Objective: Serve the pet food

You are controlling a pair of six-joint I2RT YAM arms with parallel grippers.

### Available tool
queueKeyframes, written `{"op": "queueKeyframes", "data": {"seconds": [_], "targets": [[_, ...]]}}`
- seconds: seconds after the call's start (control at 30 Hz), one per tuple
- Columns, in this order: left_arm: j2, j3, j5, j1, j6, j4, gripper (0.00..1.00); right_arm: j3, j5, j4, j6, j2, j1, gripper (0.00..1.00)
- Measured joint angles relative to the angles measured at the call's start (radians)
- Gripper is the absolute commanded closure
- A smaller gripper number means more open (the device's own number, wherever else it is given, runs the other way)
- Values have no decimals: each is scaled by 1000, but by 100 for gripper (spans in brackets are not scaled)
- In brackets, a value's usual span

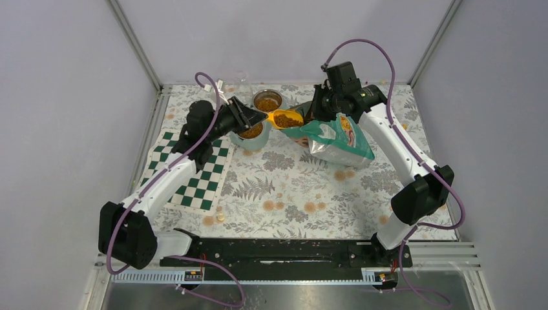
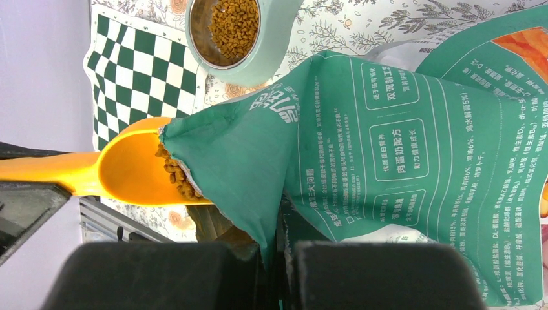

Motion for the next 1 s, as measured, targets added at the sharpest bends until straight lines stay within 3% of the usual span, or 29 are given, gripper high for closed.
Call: {"op": "queueKeyframes", "data": {"seconds": [0.3, 0.5, 0.73, 1.0], "targets": [[37, 6, 60, 76, -344, -55, 100, -5, -4, 6, 6, 0, 0, 100], [70, 66, 79, 79, -425, -161, 100, -6, -8, 5, 10, 0, 0, 100], [73, 231, -14, 57, -302, -425, 100, -6, -7, 6, 12, 0, 0, 100], [47, 239, -85, -2, -53, -386, 100, -6, -7, 6, 13, 0, 0, 100]]}}
